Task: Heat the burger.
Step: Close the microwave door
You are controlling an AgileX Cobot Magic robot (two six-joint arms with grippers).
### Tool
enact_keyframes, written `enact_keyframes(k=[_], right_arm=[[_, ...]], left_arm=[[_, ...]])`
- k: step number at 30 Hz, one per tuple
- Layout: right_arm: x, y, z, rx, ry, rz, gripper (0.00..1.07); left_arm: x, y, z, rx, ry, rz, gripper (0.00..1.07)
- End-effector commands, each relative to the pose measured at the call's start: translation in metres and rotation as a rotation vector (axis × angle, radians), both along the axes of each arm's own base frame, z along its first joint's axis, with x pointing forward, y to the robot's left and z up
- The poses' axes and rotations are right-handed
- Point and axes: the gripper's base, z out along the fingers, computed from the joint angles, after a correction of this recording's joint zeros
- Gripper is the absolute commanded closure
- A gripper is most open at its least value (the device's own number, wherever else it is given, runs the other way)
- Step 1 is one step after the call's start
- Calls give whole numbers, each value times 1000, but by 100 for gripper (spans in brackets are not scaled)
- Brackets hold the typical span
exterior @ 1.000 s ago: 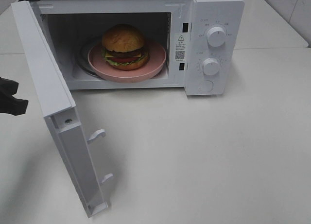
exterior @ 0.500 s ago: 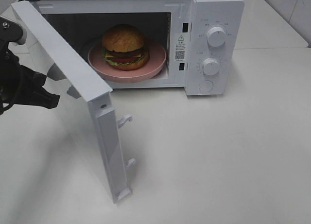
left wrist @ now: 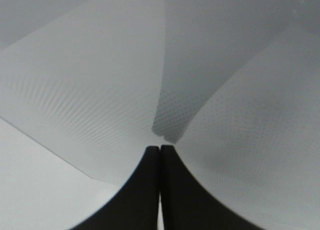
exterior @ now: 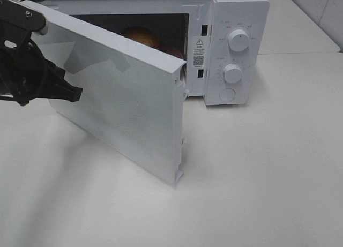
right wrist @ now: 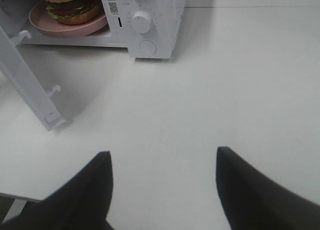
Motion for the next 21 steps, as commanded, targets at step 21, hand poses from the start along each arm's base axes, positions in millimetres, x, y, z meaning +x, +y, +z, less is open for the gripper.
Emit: enact_keyframes(k=[21], right_arm=[[-3,-1,1,1,-41,2,50]], left_arm=[[47,-56,8,-81,-20,-79,106]])
